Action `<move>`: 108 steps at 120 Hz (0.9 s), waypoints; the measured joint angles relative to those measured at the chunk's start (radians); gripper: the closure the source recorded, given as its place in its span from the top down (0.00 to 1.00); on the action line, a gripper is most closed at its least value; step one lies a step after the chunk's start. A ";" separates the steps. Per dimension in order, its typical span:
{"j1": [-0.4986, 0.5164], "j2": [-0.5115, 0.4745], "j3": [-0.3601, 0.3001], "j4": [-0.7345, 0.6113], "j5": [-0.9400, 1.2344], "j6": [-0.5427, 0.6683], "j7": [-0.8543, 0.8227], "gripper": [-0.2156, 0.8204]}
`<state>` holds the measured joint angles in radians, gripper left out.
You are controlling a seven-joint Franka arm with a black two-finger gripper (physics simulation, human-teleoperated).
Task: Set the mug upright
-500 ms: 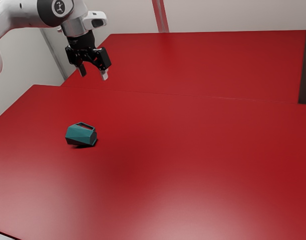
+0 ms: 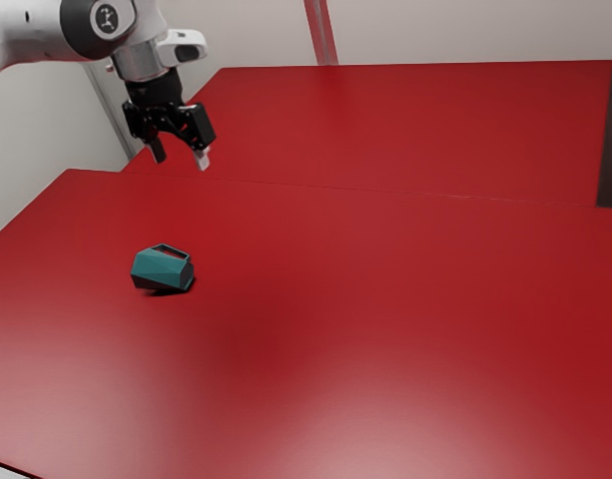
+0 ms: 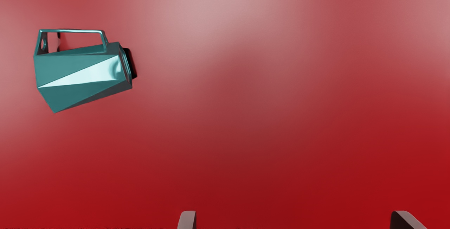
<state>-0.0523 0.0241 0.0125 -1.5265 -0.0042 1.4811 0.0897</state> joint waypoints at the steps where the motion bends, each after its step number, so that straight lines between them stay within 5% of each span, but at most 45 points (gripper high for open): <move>1: -0.006 -0.003 0.007 -0.004 -0.006 -0.002 0.001 0.79; 25: -0.117 -0.027 0.161 -0.086 -0.172 -0.018 0.051 0.79; 46: -0.118 -0.015 0.201 -0.094 -0.243 -0.023 0.114 0.79; 108: 0.077 -0.007 0.296 -0.138 -0.321 -0.028 0.255 0.79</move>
<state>0.0250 0.0170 0.3081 -1.6640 -0.3253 1.4533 0.3447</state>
